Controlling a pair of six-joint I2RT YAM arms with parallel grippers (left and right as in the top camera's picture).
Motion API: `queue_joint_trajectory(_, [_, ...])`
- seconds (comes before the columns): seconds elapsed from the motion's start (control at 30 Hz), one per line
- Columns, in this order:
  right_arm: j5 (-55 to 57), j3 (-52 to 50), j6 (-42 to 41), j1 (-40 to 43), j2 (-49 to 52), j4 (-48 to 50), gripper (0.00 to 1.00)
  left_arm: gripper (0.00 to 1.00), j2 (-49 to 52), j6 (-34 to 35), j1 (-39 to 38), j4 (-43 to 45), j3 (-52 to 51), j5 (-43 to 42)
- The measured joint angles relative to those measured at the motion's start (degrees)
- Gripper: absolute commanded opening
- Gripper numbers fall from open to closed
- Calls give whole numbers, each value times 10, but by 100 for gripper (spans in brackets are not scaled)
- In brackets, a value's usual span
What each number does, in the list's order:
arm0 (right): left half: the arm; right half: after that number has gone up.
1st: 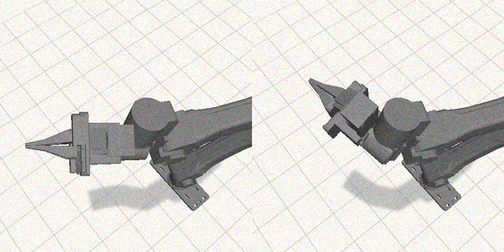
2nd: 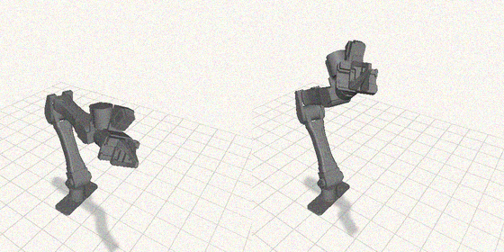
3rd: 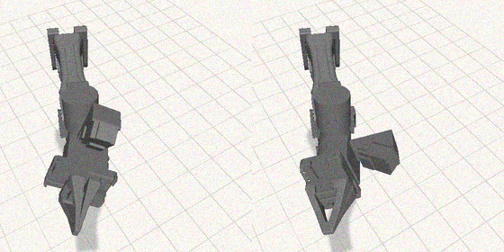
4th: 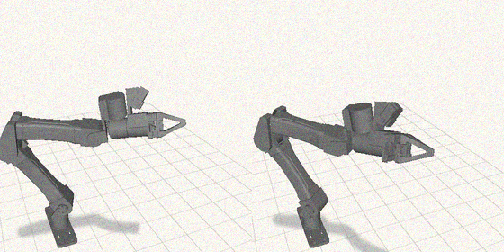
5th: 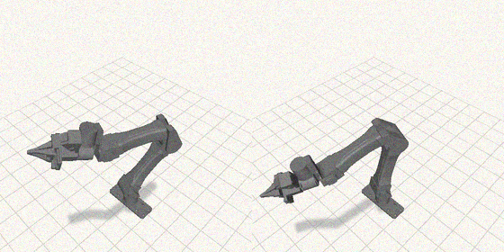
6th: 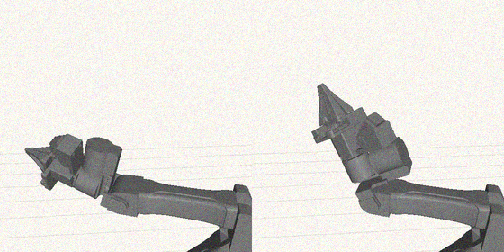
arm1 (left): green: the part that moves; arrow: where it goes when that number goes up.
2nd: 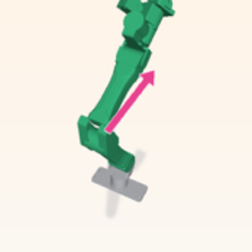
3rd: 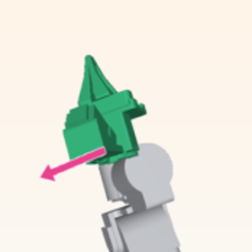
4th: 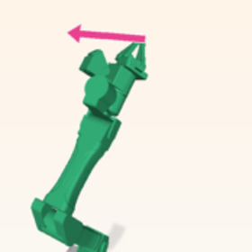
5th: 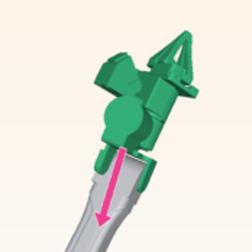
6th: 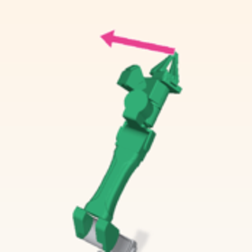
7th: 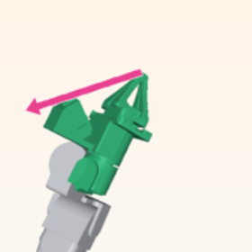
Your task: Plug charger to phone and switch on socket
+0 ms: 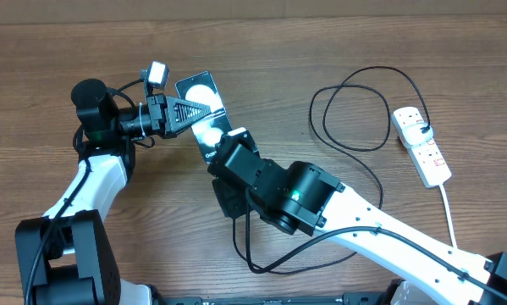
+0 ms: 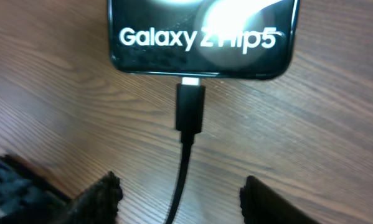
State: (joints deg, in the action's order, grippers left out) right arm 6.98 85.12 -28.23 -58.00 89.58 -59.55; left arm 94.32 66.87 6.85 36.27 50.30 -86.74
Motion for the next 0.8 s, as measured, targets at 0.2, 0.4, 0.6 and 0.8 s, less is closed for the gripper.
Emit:
queue_joint_trajectory(0.2, [12,0,-4,0,10,15,32,4,0,0,0,0,0,0])
queue_joint_trajectory(0.4, [15,0,-5,0,21,32,21,4,0,0,0,0,0,0])
queue_joint_trajectory(0.6, [35,0,-4,0,43,37,8,4,0,-2,0,0,0,-5])
queue_joint_trajectory(0.8, [48,0,-2,-2,43,50,4,4,0,-13,0,0,0,-7])
